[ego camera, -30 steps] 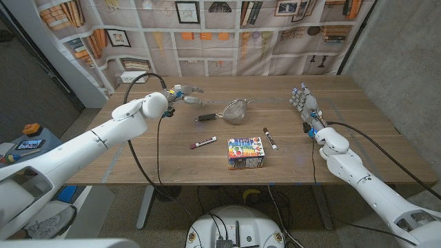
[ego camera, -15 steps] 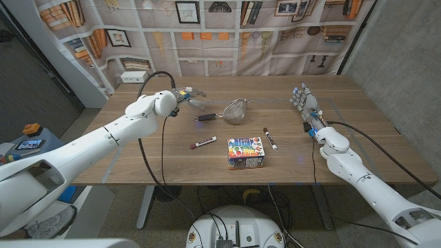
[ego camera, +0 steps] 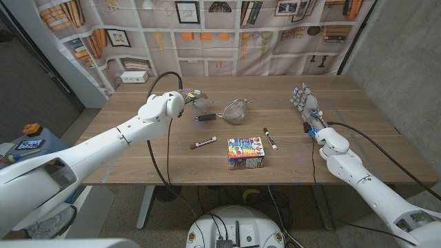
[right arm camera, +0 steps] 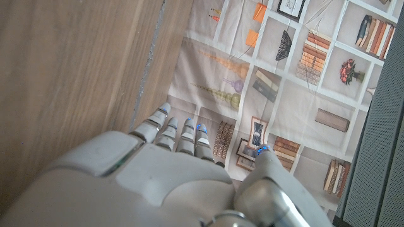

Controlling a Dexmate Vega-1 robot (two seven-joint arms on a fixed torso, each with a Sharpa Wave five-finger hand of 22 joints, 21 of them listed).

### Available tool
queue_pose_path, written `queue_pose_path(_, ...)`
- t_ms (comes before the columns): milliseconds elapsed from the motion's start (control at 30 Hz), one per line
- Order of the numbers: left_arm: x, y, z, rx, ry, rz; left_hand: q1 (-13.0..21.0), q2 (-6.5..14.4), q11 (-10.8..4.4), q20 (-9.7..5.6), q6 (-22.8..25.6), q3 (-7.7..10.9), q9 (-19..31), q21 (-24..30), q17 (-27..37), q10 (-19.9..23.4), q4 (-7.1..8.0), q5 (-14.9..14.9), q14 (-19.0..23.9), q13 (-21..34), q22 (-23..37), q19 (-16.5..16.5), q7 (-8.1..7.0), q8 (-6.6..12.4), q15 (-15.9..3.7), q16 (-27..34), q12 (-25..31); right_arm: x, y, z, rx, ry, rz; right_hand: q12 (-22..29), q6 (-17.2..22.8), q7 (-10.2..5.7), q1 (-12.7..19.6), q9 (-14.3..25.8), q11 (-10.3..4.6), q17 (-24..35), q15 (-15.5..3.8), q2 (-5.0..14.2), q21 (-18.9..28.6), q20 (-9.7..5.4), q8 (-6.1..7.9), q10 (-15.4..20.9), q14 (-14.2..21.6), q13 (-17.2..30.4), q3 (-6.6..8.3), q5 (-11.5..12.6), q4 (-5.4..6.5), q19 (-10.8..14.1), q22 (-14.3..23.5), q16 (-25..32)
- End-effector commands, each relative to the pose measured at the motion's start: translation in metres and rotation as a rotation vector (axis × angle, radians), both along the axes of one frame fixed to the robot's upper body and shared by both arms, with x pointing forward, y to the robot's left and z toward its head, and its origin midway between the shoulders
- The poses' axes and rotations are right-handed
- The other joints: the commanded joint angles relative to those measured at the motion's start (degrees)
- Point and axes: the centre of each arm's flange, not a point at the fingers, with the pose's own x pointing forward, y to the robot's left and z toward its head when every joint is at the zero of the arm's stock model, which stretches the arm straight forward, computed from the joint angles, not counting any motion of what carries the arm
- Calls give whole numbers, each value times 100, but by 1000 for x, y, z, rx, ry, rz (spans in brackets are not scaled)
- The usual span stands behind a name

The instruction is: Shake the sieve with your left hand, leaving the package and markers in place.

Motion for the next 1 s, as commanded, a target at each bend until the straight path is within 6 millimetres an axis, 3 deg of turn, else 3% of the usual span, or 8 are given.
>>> queue_pose_path(33, 2, -13, -4, 60, -17, 50, 90, -13, -1, 12, 25, -21, 19, -1, 17, 86, -7, 49, -14, 25, 7, -24, 31, 8, -3, 23, 28, -4, 1, -2, 4, 2, -5, 37, 19, -28, -43, 9, -15, 3, 9, -18, 25, -6, 22, 11, -1, -5, 53, 19, -23, 29, 23, 22)
queue_pose_path(1000, 15, -41, -32, 98, -9, 108, 219, -79, -69, -3, 213, -143, 16, -34, 17, 330, 0, 16, -9, 25, 10, -156, 39, 62, -99, 23, 66, -4, 2, -9, 22, 20, -10, 41, 20, -30, -64, 9, -8, -45, 15, -20, 26, -8, 25, 14, -5, -8, 73, 15, -36, 34, 23, 28)
